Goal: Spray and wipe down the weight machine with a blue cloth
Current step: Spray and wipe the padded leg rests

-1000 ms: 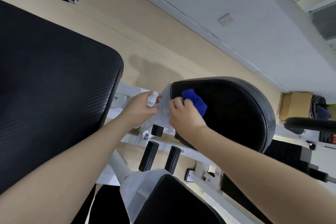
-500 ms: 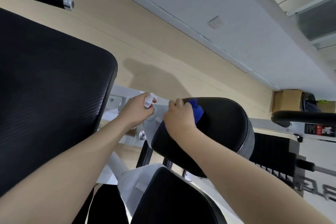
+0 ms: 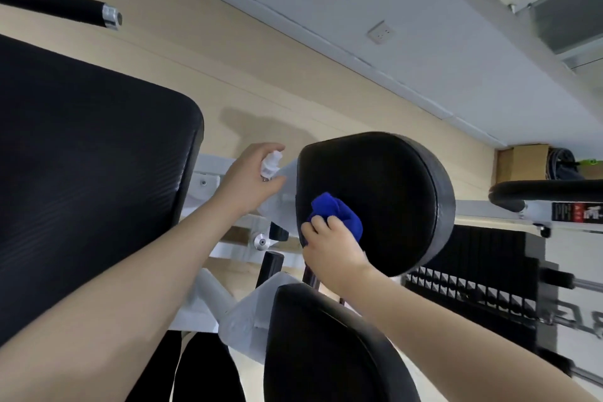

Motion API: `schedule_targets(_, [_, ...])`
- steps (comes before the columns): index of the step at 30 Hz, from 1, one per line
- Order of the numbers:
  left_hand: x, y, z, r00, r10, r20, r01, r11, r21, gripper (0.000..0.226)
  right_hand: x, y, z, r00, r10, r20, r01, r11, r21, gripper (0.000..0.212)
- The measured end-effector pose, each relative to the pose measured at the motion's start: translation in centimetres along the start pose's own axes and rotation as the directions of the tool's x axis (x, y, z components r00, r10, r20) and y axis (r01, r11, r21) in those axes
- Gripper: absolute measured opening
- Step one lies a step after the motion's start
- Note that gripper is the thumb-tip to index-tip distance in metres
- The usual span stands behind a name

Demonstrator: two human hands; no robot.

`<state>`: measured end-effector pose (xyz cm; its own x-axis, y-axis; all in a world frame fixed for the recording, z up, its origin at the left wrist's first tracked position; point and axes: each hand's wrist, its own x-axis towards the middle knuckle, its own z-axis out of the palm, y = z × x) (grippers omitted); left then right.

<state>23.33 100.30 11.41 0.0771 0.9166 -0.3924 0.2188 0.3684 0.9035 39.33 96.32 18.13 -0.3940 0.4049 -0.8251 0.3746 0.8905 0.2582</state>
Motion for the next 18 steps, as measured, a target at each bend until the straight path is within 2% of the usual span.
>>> schedule_targets(3, [1.0, 1.8, 0.1, 0.991, 0.13, 0.028, -0.132, 0.99, 0.049, 0.068, -0.3, 1.8, 1.6, 0.999, -0.027, -0.045, 0.024, 0.997, -0.074, 0.03])
schedule_targets(5, [1.6, 2.6, -0.1, 0.986, 0.164, 0.041, -0.167, 0.982, 0.09, 0.077, -0.5, 2.9, 2.7, 0.992, -0.067, -0.11, 0.054, 0.992, -0.118, 0.033])
schedule_targets(7, [2.4, 3.3, -0.5, 0.982, 0.185, 0.044, -0.188, 0.977, 0.101, 0.085, -0.6, 4.3, 4.0, 0.968, -0.081, -0.237, 0.049, 0.989, -0.139, 0.039])
schedule_targets(8, [2.6, 3.6, -1.0, 0.981, 0.192, 0.042, -0.195, 0.976, 0.097, 0.088, -0.6, 4.9, 4.6, 0.927, -0.072, -0.368, 0.023, 0.99, -0.136, 0.042])
schedule_targets(10, [3.2, 4.5, -2.3, 0.976, 0.206, 0.076, -0.214, 0.971, 0.108, 0.095, -0.6, 5.2, 5.8, 0.795, 0.037, -0.605, -0.09, 0.994, -0.058, 0.044])
schedule_targets(12, [3.8, 5.5, -3.6, 0.964, 0.207, 0.17, -0.231, 0.963, 0.138, 0.098, -0.7, 5.2, 6.1, 0.614, 0.15, -0.775, -0.209, 0.978, 0.024, 0.043])
schedule_targets(15, [4.7, 6.6, -4.2, 0.931, 0.178, 0.318, -0.242, 0.954, 0.177, 0.081, -1.6, 5.1, 4.5, 0.359, 0.344, -0.868, -0.34, 0.914, 0.222, 0.035])
schedule_targets(18, [4.9, 7.2, -4.1, 0.923, 0.173, 0.344, -0.253, 0.946, 0.203, 0.077, -2.8, 4.9, 2.3, 0.128, 0.54, -0.832, -0.371, 0.804, 0.465, 0.036])
